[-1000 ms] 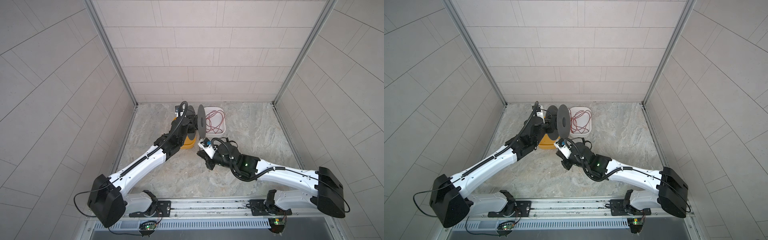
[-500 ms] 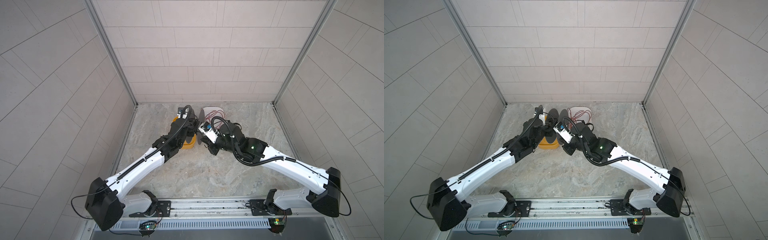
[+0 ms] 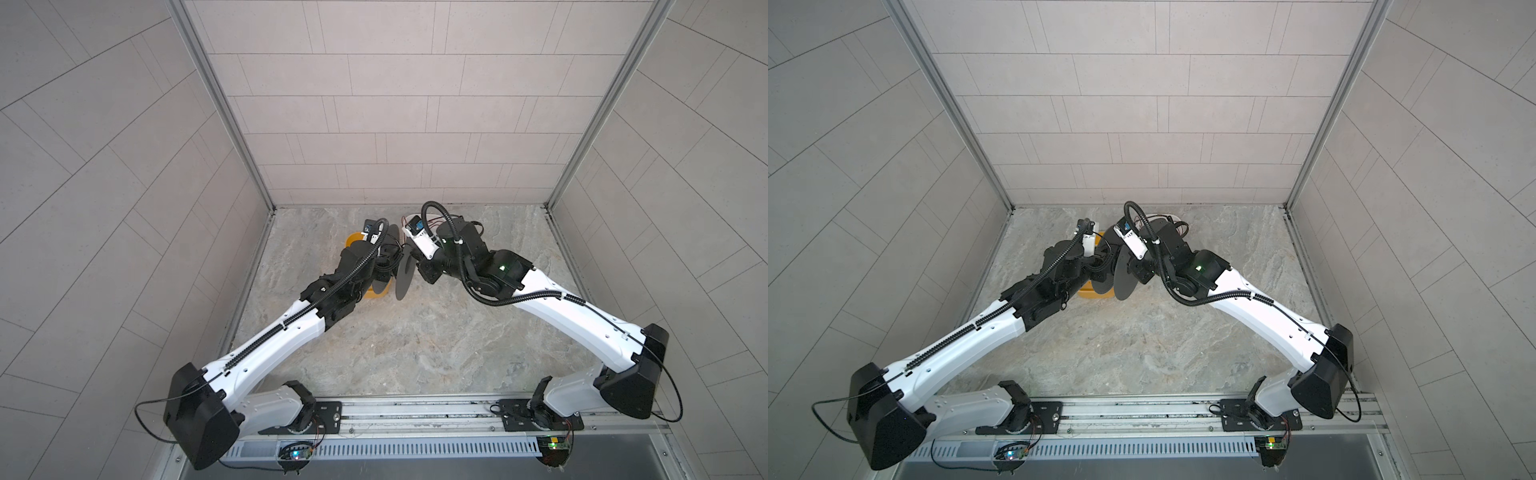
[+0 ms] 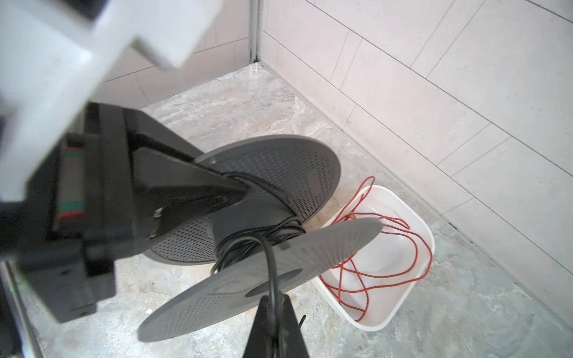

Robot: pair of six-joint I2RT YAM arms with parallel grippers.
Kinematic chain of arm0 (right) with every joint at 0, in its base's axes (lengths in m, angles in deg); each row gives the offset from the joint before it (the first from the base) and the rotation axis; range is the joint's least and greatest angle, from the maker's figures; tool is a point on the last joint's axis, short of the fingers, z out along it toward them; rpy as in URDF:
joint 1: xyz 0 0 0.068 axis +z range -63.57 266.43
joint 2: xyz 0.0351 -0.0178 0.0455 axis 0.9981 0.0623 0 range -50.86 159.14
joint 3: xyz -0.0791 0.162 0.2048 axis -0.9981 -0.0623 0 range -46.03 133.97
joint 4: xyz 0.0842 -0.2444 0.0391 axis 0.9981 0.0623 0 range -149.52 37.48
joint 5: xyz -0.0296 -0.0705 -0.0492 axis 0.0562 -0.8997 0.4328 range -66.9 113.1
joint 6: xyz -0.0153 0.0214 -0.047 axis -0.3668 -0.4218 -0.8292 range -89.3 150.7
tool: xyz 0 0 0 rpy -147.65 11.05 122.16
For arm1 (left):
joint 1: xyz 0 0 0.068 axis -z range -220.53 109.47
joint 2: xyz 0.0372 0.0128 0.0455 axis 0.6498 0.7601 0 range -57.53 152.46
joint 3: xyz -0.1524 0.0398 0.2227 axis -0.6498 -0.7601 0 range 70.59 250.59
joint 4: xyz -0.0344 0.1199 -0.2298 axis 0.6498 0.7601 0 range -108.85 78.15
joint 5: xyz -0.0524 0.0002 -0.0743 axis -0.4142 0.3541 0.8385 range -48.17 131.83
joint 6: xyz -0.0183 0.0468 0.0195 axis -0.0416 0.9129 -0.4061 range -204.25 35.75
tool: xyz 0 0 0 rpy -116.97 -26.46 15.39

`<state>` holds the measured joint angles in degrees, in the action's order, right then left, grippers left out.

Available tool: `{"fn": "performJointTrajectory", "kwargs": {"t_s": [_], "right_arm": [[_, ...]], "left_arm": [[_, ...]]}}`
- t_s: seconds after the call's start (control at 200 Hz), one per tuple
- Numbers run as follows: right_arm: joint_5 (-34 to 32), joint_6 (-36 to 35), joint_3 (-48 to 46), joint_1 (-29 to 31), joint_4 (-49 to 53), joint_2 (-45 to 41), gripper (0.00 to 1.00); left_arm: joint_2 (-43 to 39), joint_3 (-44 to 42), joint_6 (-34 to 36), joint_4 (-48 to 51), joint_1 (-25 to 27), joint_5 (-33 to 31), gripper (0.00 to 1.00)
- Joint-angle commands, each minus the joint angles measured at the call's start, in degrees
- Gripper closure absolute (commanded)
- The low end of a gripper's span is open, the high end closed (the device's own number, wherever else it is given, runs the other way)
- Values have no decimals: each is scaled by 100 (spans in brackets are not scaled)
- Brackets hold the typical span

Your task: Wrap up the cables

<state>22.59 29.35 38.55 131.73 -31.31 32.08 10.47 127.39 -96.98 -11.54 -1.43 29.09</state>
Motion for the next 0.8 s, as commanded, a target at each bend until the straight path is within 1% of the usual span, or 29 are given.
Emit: {"fn": "performJointTrajectory", "kwargs": {"t_s": [0.0,0.12,0.265,0.32,0.46,0.545,0.655,0.791], "right_arm": [[-694,-71,272,-97,80,67,100],[-979,-32,397,-237,65,177,100],[-1014,100,402,-566,-25,283,100],[-955,159,381,-725,-26,318,100],[-533,248,101,-1066,-247,328,100],[-432,263,-104,-1226,-377,316,100],[-37,420,-417,-1518,-603,242,100],[312,517,-903,-1714,-943,89,100]], "left_arm": [[-158,59,57,-264,59,122,100],[-176,77,72,-195,77,220,100],[-222,107,-3,-119,72,475,100],[-226,158,-44,-15,77,470,100],[-314,240,-100,85,79,581,100],[-383,312,-177,172,73,764,100],[-430,493,-264,412,73,813,100],[-548,597,-389,514,77,934,100]]}}
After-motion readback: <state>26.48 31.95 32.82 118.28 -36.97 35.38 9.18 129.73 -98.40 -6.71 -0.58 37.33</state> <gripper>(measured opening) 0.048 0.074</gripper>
